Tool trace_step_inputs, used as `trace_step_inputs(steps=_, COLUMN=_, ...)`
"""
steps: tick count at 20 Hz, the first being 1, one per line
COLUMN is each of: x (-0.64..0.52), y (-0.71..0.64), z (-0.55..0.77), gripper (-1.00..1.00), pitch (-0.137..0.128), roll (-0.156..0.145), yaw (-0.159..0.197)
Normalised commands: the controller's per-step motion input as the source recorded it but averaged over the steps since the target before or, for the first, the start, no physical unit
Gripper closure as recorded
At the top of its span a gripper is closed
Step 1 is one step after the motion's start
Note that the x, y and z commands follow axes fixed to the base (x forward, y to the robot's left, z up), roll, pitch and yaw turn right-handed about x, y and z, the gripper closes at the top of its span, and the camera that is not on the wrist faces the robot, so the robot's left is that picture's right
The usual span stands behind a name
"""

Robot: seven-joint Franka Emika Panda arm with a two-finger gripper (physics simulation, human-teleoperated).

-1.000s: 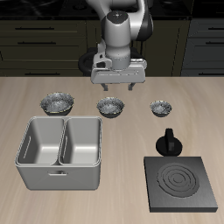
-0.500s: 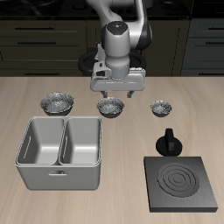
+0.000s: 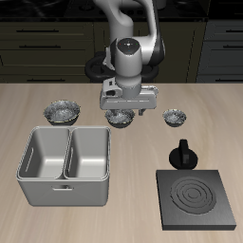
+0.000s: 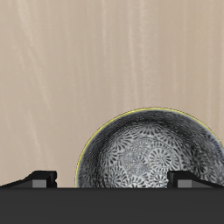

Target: Place the medium-sized bowl inside the right compartment of the bowl drainer

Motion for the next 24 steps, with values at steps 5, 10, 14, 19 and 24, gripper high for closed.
trace_step_inputs(steps=5, x=0.02, y=0.08, z=-0.18, gripper=-1.0, pitch=0.034, roll=0.014, yaw=-0.002)
trace_step_inputs(steps=10, x=-0.06, y=0.19, z=-0.21, gripper=-1.0, pitch=0.042, roll=0.069, yaw=-0.016)
trace_step_inputs(steps=14, x=-0.03, y=0.15, z=-0.13, gripper=1.0, pitch=0.024, roll=0.074, yaw=-0.017)
trace_step_inputs(steps=19, x=0.05, y=-0.03, z=0.14, gripper=1.0, pitch=-0.034, roll=-0.012, yaw=-0.004)
trace_step_inputs(steps=24, x=0.02, y=-0.04, z=0.19, gripper=1.0, pitch=-0.019, roll=0.019, yaw=-0.023)
